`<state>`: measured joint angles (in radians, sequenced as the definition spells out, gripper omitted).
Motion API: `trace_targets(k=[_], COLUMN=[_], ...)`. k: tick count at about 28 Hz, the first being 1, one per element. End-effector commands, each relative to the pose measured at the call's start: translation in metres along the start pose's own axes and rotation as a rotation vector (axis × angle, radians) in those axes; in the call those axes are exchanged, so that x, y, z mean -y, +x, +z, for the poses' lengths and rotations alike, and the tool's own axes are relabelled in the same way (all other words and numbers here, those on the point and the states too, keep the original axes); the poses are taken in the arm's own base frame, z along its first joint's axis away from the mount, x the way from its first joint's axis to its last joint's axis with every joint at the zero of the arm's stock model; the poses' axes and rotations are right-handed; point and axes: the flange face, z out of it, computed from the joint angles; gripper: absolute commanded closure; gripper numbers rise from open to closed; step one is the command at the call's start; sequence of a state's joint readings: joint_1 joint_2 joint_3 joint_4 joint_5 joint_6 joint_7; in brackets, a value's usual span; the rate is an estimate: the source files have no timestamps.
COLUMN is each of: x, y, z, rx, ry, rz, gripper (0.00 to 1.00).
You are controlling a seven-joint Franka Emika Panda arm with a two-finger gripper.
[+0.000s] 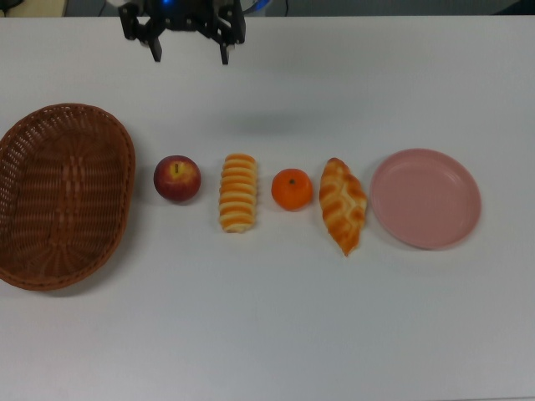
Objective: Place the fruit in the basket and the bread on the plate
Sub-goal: 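Move the gripper down over the red apple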
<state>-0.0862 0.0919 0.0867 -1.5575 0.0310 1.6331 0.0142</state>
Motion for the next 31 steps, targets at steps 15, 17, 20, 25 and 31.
trace_targets(k=[15,17,20,25,31], x=[-0.030,-0.035,-0.040,-0.047,-0.048], y=[0.046,0.055,0.060,0.069,0.076], z=[0.084,0.101,0.115,0.142,0.171], rx=[0.036,0.034,0.037,0.052,0.076], ry=[-0.172,-0.186,-0.199,-0.234,-0.242], rz=[-0.024,-0.018,0.006,0.013,0.006], gripper=[0.00,0.00,0.00,0.00,0.00])
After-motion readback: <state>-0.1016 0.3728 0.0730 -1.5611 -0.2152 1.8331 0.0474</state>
